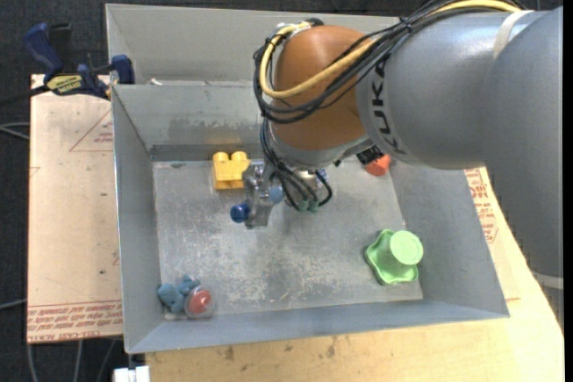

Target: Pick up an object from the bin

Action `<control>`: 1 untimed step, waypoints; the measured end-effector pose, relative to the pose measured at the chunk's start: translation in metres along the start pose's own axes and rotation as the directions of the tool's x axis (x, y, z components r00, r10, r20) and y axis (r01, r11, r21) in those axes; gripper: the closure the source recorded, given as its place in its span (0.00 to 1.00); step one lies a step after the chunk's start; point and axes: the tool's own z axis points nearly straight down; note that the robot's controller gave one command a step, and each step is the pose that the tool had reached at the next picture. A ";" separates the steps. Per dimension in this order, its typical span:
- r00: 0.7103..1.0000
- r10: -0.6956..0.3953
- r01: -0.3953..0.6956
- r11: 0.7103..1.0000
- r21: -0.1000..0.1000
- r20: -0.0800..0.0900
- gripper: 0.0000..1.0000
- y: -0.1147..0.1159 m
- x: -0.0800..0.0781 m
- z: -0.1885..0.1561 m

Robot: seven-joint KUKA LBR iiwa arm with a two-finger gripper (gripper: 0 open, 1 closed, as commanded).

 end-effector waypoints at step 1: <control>1.000 0.016 -0.016 1.000 -0.001 0.004 1.00 0.015 0.006 -0.098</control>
Offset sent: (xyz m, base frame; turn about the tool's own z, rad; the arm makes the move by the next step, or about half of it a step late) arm -0.0085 0.0122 0.0925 0.0203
